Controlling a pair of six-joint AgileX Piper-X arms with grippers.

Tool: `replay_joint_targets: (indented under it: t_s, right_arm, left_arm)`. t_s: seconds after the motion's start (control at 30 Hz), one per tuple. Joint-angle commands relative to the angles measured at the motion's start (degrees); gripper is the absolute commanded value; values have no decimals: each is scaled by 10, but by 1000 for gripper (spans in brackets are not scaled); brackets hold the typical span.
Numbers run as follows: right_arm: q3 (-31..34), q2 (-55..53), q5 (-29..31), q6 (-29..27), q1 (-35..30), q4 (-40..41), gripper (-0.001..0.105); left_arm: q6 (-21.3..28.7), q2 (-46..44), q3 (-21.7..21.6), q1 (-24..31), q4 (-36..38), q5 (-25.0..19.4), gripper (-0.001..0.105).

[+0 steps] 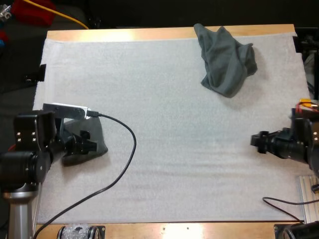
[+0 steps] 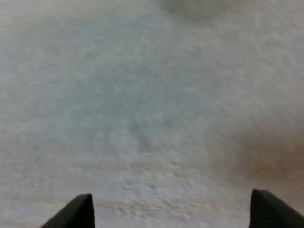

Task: Pick towel from pile, fold and stack

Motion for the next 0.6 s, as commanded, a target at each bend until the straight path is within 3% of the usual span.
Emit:
replay_joint_targets:
  t_s: [0.0, 0.23, 0.57]
  right_arm:
    - [-3, -6, 3, -17, -16, 16, 65]
    - [-3, -36, 47, -45, -89, 44, 65]
    - [-3, -121, 171, -118, -93, 82, 65]
  left_arm:
    - [2, -7, -3, -2, 8, 2, 67]
    - [2, -27, -3, -2, 21, 4, 67]
    - [0, -101, -2, -4, 38, 4, 67]
